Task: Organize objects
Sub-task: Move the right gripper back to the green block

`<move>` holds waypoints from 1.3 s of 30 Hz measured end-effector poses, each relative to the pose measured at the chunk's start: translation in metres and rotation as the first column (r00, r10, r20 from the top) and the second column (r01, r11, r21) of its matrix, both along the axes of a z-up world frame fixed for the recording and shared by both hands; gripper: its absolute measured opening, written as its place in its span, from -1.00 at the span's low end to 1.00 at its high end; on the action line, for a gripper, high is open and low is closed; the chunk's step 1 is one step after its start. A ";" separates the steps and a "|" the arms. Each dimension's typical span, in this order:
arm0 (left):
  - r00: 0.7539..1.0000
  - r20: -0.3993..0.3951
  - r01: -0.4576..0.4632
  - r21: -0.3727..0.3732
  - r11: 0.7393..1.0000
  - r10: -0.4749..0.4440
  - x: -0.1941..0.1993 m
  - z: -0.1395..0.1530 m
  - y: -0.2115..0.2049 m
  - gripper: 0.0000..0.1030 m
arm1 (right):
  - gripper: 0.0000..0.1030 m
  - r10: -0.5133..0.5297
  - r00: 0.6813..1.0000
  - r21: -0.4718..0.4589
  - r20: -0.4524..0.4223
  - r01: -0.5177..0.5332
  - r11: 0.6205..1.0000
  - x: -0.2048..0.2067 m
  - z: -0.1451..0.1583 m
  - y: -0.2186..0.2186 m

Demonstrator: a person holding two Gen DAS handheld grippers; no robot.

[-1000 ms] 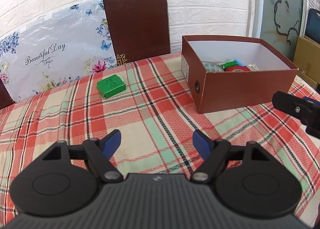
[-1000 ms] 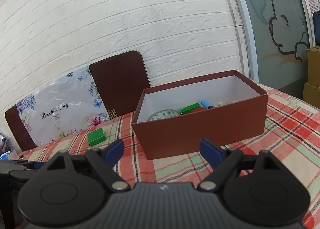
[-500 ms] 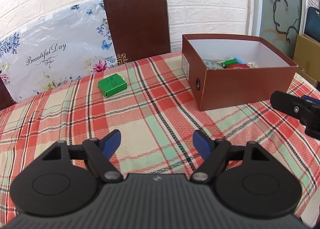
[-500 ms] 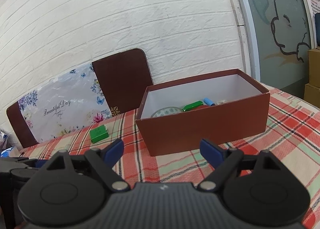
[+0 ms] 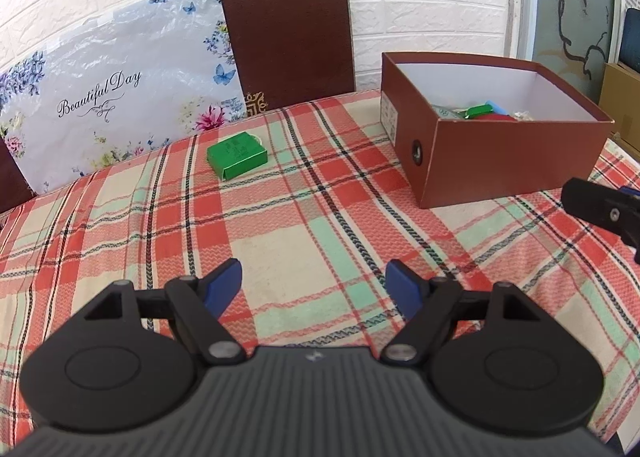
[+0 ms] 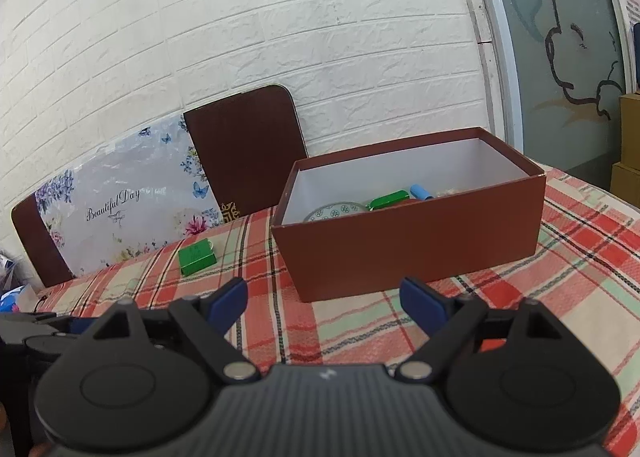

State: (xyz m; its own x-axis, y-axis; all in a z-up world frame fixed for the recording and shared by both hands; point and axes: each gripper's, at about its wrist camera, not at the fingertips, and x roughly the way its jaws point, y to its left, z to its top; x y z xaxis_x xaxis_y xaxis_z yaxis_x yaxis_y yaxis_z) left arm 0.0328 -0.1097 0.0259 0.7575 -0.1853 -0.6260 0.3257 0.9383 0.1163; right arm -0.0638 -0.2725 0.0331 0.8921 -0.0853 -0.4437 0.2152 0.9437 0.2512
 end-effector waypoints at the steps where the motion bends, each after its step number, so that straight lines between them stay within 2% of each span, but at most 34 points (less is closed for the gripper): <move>1: 1.000 -0.001 -0.004 0.001 1.000 0.004 0.001 -0.001 0.002 0.56 | 0.68 0.003 1.000 -0.001 -0.003 -0.003 1.000 0.001 0.000 0.001; 15: 0.994 -0.012 -0.107 0.008 0.994 0.108 0.035 -0.022 0.049 0.56 | 0.68 0.084 0.993 -0.036 -0.084 -0.087 0.996 0.028 -0.015 0.027; 22: 0.981 0.008 -0.195 0.021 0.981 0.195 0.067 -0.035 0.104 0.56 | 0.68 0.197 0.970 -0.089 -0.144 -0.211 0.973 0.055 -0.024 0.064; 26: 0.958 0.039 -0.285 0.030 0.958 0.284 0.085 -0.049 0.151 0.61 | 0.68 0.284 0.946 -0.109 -0.158 -0.302 0.947 0.079 -0.029 0.092; 28: 0.940 0.016 -0.342 0.019 0.940 0.341 0.096 -0.064 0.174 0.68 | 0.68 0.326 0.930 -0.115 -0.169 -0.347 0.931 0.094 -0.035 0.106; 29: 0.934 0.020 -0.357 -0.029 0.934 0.358 0.095 -0.071 0.184 0.86 | 0.69 0.343 0.923 -0.126 -0.174 -0.366 0.922 0.105 -0.039 0.114; 30: 0.929 0.005 -0.368 -0.102 0.924 0.370 0.094 -0.075 0.196 0.87 | 0.69 0.355 0.918 -0.138 -0.178 -0.380 0.915 0.115 -0.043 0.121; 31: 0.929 -0.003 -0.368 -0.137 0.920 0.371 0.094 -0.075 0.201 0.87 | 0.71 0.364 0.914 -0.149 -0.181 -0.392 0.908 0.125 -0.048 0.126; 37: 0.927 0.018 -0.368 -0.142 0.919 0.374 0.095 -0.077 0.196 0.89 | 0.72 0.325 0.923 -0.214 -0.207 -0.367 0.905 0.194 -0.083 0.140; 39: 0.928 0.018 -0.367 -0.146 0.919 0.373 0.095 -0.077 0.196 0.89 | 0.73 0.296 0.920 -0.165 -0.258 -0.343 0.924 0.219 -0.096 0.136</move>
State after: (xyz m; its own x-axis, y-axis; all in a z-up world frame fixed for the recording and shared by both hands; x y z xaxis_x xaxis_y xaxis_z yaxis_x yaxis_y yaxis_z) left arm 0.1276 0.0868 -0.0511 0.8152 0.0320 -0.5784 -0.0505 0.9986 -0.0160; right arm 0.1557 -0.1369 -0.0624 0.7658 0.0780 -0.6384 -0.0786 0.9965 0.0275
